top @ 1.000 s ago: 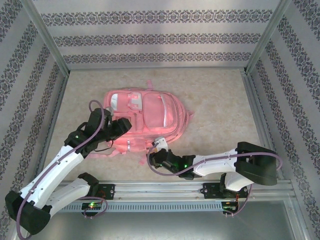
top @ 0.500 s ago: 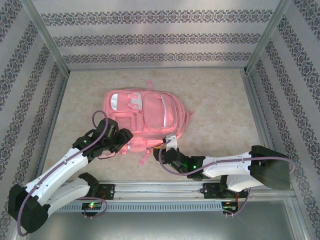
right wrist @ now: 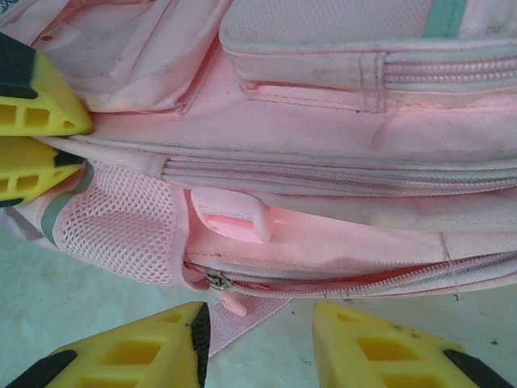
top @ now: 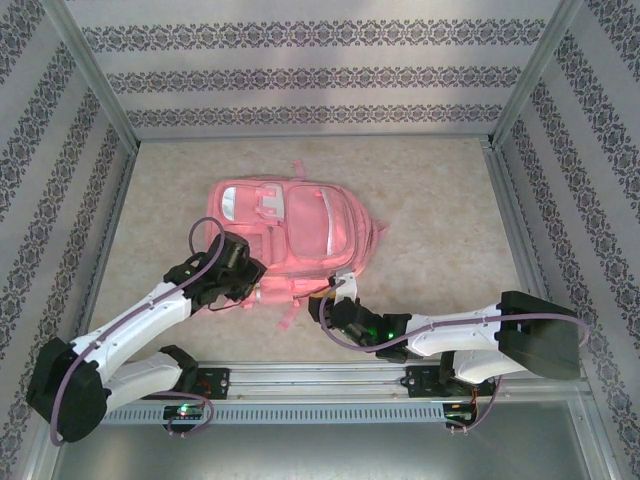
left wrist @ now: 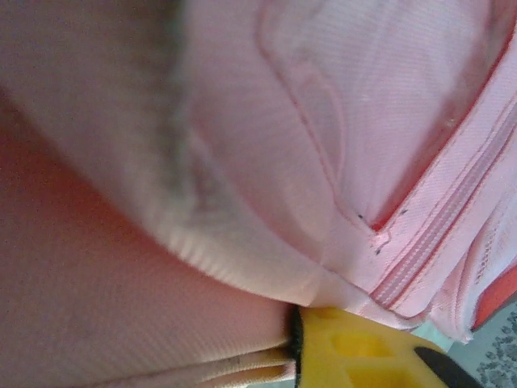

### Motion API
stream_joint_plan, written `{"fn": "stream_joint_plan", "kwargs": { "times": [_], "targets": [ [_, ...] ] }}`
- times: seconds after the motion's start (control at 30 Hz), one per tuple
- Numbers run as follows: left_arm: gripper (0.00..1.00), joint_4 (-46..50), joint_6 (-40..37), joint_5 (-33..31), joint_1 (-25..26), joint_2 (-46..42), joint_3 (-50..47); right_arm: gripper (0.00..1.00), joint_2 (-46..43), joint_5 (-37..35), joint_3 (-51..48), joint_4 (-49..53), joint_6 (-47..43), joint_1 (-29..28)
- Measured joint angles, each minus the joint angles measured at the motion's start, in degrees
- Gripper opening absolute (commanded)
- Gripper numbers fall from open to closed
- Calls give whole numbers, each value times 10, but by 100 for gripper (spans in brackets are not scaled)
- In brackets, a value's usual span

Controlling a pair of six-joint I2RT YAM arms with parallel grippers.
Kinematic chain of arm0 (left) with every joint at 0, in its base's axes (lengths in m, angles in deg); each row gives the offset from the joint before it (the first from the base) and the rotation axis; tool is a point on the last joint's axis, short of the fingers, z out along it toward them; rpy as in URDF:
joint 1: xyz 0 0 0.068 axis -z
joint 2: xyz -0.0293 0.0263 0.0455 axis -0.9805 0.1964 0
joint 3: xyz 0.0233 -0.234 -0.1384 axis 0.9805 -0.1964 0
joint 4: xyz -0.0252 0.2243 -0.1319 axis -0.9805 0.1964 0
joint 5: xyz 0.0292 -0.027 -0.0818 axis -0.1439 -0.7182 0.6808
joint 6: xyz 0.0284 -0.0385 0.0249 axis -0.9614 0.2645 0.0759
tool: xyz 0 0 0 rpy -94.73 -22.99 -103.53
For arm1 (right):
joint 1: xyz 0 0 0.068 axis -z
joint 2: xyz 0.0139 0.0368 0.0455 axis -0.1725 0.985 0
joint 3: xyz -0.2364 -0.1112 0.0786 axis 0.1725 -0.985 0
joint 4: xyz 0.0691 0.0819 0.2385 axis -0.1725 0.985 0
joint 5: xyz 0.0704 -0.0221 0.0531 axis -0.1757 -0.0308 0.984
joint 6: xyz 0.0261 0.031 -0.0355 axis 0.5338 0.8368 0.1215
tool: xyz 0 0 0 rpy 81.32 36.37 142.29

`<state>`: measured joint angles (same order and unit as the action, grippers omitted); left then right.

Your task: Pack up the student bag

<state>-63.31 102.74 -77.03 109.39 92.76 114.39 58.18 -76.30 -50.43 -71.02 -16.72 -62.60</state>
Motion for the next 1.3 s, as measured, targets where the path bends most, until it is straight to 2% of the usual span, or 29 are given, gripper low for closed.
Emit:
{"fn": "stream_joint_plan", "kwargs": {
  "times": [0.07,0.47,0.8,0.9,1.07,1.3],
  "targets": [
    [0,-15,21,-5,0,7,0,42,5,0,0,-4,-17,0],
    [0,-31,65,-32,1,-17,10,46,108,0,59,0,-193,-12],
    [0,-38,83,-39,5,-20,10,48,229,-52,162,27,-241,-24],
    [0,-40,88,-42,8,-20,10,43,257,-83,199,56,-237,-24],
    [0,-43,92,-43,8,-24,7,19,285,-115,219,92,-225,-18],
    [0,-47,92,-43,8,-28,4,13,263,-80,195,73,-211,2]
  ]
}}
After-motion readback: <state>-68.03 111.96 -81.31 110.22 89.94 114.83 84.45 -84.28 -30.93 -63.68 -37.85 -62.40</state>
